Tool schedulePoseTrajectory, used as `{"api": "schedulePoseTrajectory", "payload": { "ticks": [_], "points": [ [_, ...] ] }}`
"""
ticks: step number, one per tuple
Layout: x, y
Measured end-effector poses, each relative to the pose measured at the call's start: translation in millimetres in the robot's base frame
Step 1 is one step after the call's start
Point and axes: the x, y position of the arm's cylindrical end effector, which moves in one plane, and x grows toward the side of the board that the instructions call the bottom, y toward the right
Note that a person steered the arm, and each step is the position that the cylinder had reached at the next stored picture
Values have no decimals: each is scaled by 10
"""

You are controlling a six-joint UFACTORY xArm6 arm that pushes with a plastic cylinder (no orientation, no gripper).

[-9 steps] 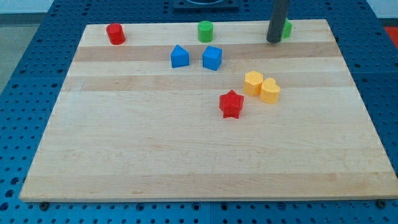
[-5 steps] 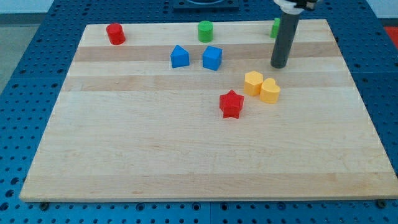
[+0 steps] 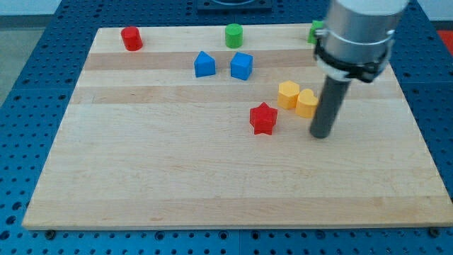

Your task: Move the red star to the center

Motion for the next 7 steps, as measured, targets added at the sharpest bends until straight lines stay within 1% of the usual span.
{"api": "schedulePoseTrajectory", "payload": {
  "ticks": [1,2,3,6,7],
  "points": [
    [0,-407],
    [0,-586],
    [-8,-585],
    [-290,-636],
    [-352,-802]
  ]
}}
